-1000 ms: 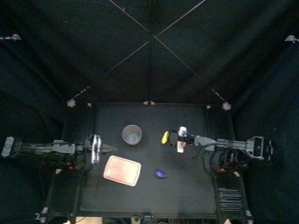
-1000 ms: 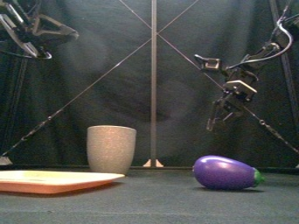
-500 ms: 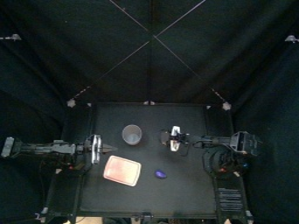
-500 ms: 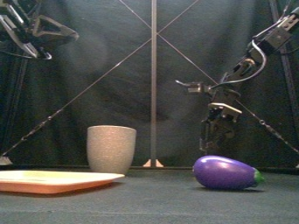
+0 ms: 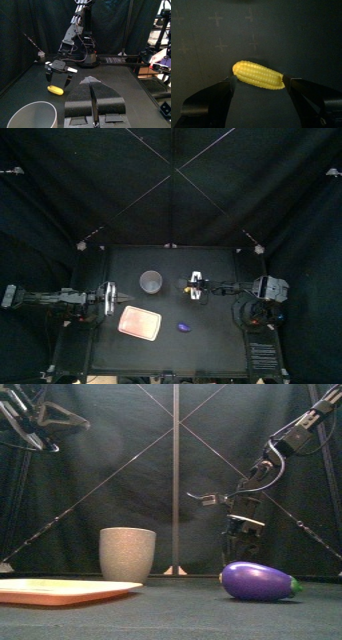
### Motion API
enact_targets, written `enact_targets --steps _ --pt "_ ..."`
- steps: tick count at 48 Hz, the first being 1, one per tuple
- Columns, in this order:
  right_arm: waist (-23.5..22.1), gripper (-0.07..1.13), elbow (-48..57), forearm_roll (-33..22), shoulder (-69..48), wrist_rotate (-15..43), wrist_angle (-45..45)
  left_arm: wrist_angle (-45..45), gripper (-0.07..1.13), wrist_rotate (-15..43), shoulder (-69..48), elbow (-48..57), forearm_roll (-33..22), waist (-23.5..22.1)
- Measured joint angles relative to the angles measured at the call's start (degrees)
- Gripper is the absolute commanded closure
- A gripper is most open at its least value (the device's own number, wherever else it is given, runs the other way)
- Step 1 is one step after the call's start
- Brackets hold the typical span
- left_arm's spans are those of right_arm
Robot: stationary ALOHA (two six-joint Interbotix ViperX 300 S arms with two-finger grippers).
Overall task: Pick the corn then place it in the grey bowl
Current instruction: Pick the corn
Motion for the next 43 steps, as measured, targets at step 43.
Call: enact_targets --steps 43 --pt "-1.6 0.45 -1.9 1.6 2.5 0.7 1.2 0.1 1.09 0.0 0.0 0.2 0.0 0.1"
